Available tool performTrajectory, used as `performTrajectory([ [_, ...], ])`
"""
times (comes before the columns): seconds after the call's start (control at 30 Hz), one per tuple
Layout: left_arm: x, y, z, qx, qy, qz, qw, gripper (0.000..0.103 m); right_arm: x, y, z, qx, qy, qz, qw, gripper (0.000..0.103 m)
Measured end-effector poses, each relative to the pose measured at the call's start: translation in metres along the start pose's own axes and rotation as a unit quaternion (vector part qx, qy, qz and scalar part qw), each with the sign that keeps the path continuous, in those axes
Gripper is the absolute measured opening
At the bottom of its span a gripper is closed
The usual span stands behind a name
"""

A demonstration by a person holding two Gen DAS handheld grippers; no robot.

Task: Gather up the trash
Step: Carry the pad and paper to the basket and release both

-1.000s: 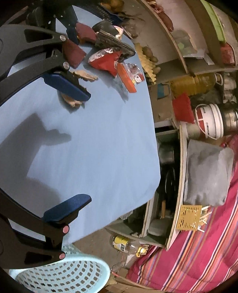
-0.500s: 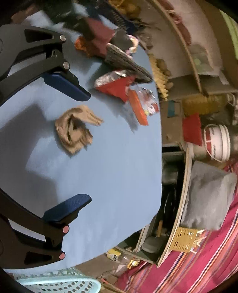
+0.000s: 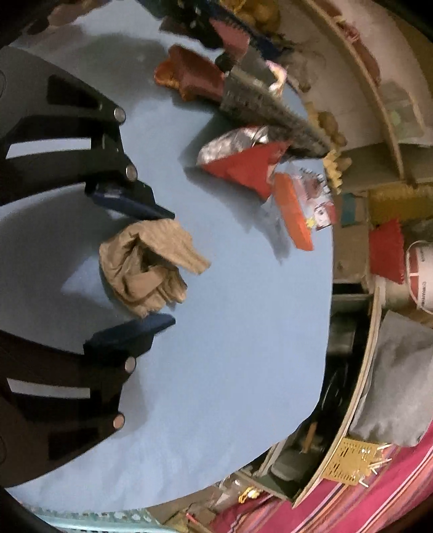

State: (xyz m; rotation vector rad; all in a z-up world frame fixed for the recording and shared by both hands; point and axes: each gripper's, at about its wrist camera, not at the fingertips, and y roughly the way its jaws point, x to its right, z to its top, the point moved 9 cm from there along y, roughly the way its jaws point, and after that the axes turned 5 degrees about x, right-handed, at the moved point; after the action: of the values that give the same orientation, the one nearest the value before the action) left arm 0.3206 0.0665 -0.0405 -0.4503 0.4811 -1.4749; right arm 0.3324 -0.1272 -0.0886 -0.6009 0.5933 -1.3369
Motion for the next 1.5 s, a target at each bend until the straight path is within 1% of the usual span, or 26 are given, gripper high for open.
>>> performTrajectory([
  [0.13, 0.011, -0.006, 0.0, 0.009, 0.003, 0.002, 0.9999, 0.056, 0.014, -0.021, 0.005, 0.022, 0.006, 0.009, 1.0, 0.054],
  [0.23, 0.025, -0.014, 0.001, 0.014, 0.005, 0.002, 0.9999, 0.056, 0.031, -0.042, 0.011, 0.041, 0.011, 0.007, 0.999, 0.054],
  [0.33, 0.046, -0.024, 0.005, 0.022, 0.013, 0.002, 0.9997, 0.056, 0.063, -0.07, 0.014, 0.064, 0.025, 0.001, 0.998, 0.054],
  [0.4, 0.063, -0.033, 0.009, 0.028, 0.016, -0.001, 0.9995, 0.056, 0.085, -0.084, 0.015, 0.077, 0.032, -0.008, 0.996, 0.054],
  [0.5, 0.094, -0.043, 0.015, 0.034, 0.015, -0.018, 0.9991, 0.056, 0.12, -0.104, 0.012, 0.093, 0.043, -0.027, 0.994, 0.054],
  [0.6, 0.134, -0.054, 0.019, 0.052, 0.032, -0.027, 0.9978, 0.056, 0.159, -0.122, 0.006, 0.105, 0.068, -0.037, 0.991, 0.054],
  [0.77, 0.19, -0.069, 0.022, 0.066, 0.038, -0.059, 0.9953, 0.056, 0.224, -0.156, -0.009, 0.129, 0.097, -0.074, 0.984, 0.054],
  [0.87, 0.227, -0.076, 0.022, 0.071, 0.044, -0.079, 0.9933, 0.056, 0.255, -0.17, -0.021, 0.134, 0.109, -0.089, 0.981, 0.054],
  [1.0, 0.263, -0.081, 0.021, 0.07, 0.044, -0.102, 0.9914, 0.056, 0.29, -0.185, -0.039, 0.135, 0.114, -0.111, 0.978, 0.054],
  [1.23, 0.316, -0.091, 0.018, 0.071, 0.056, -0.132, 0.9872, 0.056, 0.326, -0.2, -0.066, 0.127, 0.099, -0.143, 0.977, 0.055],
  [1.37, 0.348, -0.097, 0.014, 0.072, 0.066, -0.148, 0.9842, 0.056, 0.343, -0.205, -0.079, 0.125, 0.114, -0.144, 0.975, 0.056],
  [1.5, 0.38, -0.101, 0.009, 0.066, 0.077, -0.165, 0.981, 0.056, 0.355, -0.209, -0.083, 0.128, 0.125, -0.14, 0.974, 0.058],
])
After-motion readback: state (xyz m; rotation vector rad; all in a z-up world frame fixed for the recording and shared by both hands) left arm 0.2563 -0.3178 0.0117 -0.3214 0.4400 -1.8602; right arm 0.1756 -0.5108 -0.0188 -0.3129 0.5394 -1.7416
